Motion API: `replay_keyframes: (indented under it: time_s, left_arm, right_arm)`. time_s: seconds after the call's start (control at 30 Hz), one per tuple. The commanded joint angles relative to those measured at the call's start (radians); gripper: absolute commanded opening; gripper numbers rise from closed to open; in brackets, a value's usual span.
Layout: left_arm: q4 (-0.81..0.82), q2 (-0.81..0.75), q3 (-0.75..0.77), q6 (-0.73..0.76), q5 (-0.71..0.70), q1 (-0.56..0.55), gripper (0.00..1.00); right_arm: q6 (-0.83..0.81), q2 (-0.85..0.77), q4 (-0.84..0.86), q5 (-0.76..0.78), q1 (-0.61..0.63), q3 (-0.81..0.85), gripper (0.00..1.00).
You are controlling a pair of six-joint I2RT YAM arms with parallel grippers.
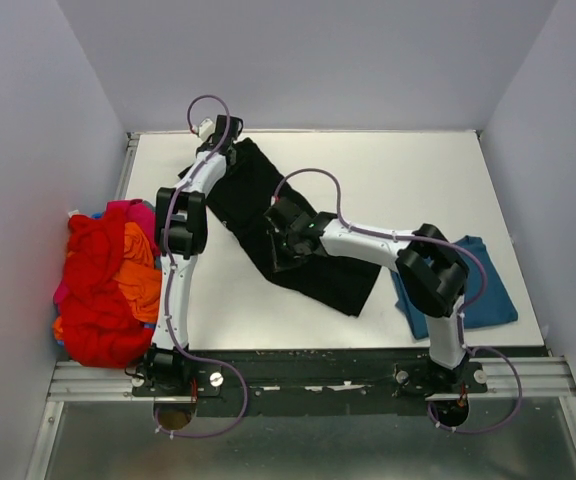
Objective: Fold and stack the t-shirts
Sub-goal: Rotate the tshirt 90 degrees
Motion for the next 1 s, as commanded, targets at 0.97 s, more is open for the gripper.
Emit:
replay_keyframes:
  time_s: [0.97]
  left_arm:
    - [0.229, 0.117, 0.042, -0.080, 0.163, -0.013, 0.00]
  right_arm:
    - [0.015, -0.308, -0.155, 0.292, -0.224, -0.472, 0.01]
